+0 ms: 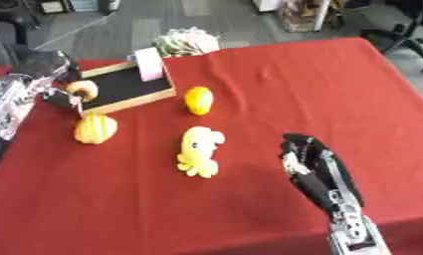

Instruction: Pick up objects on the table and place them in the box.

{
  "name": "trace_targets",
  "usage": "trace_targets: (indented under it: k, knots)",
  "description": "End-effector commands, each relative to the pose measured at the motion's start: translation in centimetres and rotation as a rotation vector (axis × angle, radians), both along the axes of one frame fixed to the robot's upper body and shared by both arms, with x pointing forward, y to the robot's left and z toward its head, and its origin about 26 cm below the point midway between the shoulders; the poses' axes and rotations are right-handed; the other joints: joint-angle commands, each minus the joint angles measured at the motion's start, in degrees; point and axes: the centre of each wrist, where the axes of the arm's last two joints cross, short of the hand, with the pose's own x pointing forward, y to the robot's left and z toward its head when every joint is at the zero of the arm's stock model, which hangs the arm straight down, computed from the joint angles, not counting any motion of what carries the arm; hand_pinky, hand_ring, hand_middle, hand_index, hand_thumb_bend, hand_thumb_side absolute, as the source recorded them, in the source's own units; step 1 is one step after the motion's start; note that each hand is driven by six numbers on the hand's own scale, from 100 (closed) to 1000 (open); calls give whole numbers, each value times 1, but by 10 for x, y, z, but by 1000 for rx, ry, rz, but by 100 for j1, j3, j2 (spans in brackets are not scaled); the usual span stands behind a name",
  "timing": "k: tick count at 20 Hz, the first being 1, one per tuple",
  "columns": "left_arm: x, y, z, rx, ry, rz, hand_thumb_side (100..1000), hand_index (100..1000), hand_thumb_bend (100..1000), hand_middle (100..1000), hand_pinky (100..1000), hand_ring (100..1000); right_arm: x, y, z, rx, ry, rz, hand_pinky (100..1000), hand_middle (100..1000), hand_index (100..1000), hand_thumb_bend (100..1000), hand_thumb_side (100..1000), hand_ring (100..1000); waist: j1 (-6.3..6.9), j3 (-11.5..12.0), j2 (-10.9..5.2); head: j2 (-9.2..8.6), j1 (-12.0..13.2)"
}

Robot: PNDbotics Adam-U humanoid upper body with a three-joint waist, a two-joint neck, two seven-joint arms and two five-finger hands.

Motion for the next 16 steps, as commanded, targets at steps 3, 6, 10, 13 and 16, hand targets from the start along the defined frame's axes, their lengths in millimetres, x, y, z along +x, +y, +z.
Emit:
trace_targets:
  k: [3,6,10,13,16]
  knots:
    - [3,6,8,3,-69,56,193,817,646,681,790,688,2,0,6,4,-22,6,719,620,748,100,414,621,4,-19,15,-60,14]
    - [2,5,15,-49,-84,16,210,803,664,663,784,668,2,0,6,6,-23,1,719,620,748,100,414,621,6,-16,18,-59,-7]
    - [-8,7,47,-132,-26,-175,101,726,554,573,761,592,3,-3,7,1,-25,-12,719,619,748,100,414,621,39,45,20,-51,-64]
    - [-20,10,65,-95,161,-333,100,724,475,585,763,609,2,-5,6,-5,-22,-20,719,618,747,100,416,620,82,88,5,-28,-105]
    - [-30,9,74,-22,345,-403,100,727,449,588,766,613,2,-6,5,-9,-20,-25,719,618,747,100,416,619,103,113,-4,-10,-132]
